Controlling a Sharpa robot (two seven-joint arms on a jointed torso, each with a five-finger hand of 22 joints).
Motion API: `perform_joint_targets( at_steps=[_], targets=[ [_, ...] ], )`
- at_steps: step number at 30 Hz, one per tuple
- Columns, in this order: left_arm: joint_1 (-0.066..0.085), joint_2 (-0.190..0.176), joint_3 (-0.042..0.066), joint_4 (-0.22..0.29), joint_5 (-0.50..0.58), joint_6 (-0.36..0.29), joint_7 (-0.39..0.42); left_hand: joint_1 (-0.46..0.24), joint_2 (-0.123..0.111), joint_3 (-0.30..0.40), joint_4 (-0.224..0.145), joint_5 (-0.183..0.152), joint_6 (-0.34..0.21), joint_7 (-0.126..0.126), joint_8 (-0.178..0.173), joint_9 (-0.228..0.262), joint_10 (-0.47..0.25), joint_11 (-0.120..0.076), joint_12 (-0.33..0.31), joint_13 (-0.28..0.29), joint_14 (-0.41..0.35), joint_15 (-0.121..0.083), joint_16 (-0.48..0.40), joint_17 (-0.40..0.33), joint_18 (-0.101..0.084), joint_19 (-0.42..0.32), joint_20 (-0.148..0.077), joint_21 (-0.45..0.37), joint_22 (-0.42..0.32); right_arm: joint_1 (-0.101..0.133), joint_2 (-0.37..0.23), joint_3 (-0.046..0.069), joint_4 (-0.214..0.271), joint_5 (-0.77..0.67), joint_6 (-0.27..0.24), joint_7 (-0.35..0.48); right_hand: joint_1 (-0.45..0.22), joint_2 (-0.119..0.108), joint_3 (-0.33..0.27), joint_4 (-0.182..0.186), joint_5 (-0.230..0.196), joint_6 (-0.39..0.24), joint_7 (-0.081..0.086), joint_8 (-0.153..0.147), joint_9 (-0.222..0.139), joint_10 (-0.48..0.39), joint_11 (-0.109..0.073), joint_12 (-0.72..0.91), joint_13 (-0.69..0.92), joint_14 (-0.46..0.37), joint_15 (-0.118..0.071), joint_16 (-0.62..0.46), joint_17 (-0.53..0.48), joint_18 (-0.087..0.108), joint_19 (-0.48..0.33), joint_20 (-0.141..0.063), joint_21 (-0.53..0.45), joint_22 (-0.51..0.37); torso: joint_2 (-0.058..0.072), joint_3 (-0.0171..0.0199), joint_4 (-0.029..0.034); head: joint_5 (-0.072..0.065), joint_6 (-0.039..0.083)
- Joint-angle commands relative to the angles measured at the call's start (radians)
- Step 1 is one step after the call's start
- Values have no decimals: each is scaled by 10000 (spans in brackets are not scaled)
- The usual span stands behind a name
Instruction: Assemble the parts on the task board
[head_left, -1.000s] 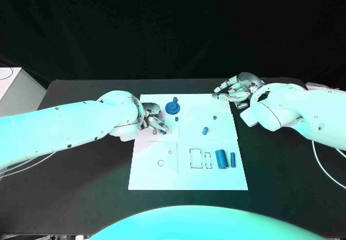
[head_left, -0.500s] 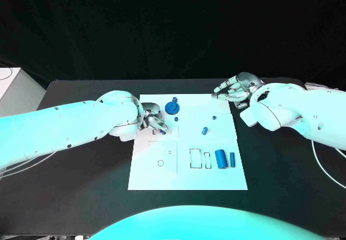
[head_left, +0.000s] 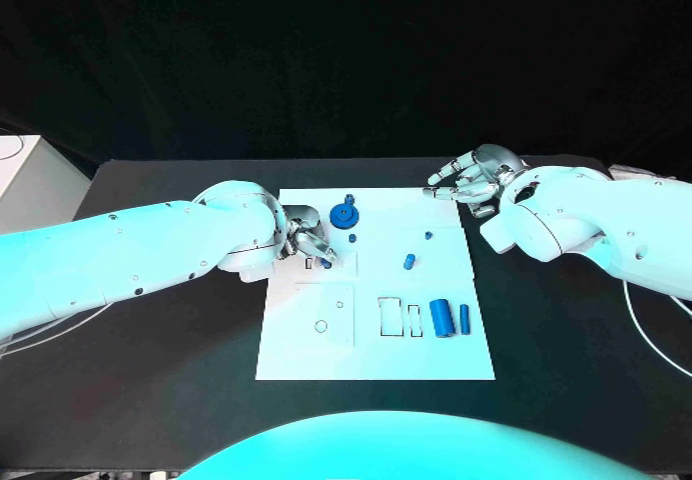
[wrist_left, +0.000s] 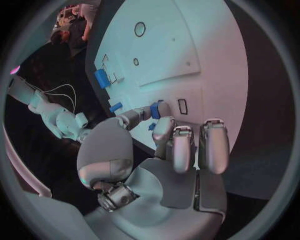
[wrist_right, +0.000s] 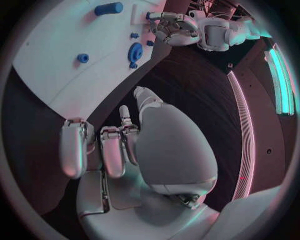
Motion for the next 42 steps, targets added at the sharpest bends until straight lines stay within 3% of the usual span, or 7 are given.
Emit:
perform_joint_targets(
  at_steps=[1, 8, 12, 29, 42],
  targets=[
    [-58, 58, -42, 5, 139, 204, 32, 46, 95, -54, -21, 4, 250, -265, -52, -16, -22, -3, 15, 26, 1041, -41, 33, 2634, -203, 56, 8, -25, 494, -7, -7, 0, 13, -24, 147, 126, -84, -17, 76, -2, 39, -69, -16, 32, 10, -90, 11, -41, 1372, 763, -46, -63, 1563, 111, 28, 1, -27, 1005, -2, 6, 0, 0, 2],
    [-58, 55, -42, 8, 415, 238, 27, 538, 216, 1330, -629, 168, 144, -214, -80, 17, -45, 15, -18, 56, 1041, -34, 33, 2634, -201, 56, 7, -36, 498, -8, -8, -1, 6, -23, 176, 124, -98, -25, 95, -4, 39, -77, -16, 42, 11, -90, 10, -40, 1371, 761, -47, -68, 1556, 113, 25, 1, -39, 999, -4, 6, -3, 7, 2],
    [-58, 48, -41, 3, 506, 240, 24, 580, 303, 1676, -775, 173, 152, -195, -63, 35, -50, 27, -46, 33, 1041, -25, 33, 2634, -197, 48, 13, -40, 489, -11, -8, -1, 3, -23, 193, 122, -98, -25, 95, -4, 39, -77, -16, 42, 11, -90, 10, -40, 1371, 761, -47, -68, 1556, 113, 25, 1, -39, 999, -2, 2, -4, 1, 2],
    [-56, 20, -37, -70, 869, 173, 16, 609, 426, 2073, -948, 191, 186, -179, -52, 47, -27, 36, -45, 55, 1041, -18, 33, 2634, -205, 75, 16, -16, 540, -65, 1, -3, -14, -23, 221, 124, -98, -25, 95, -4, 39, -77, -16, 42, 11, -90, 10, -40, 1371, 761, -47, -68, 1556, 113, 25, 1, -39, 999, -2, 9, -2, 25, 2],
    [12, 14, -31, -110, 978, 892, -42, 608, 394, 2211, -1080, 244, 242, -188, -42, 47, 38, 29, 17, 155, 1041, -19, 33, 2634, -213, 95, 16, 2, 577, -79, 3, -3, -31, -24, 224, 122, -98, -25, 95, -4, 39, -77, -16, 42, 11, -90, 10, -40, 1371, 761, -47, -68, 1556, 113, 25, 1, -39, 999, -3, 25, 3, 37, 2]
  ],
)
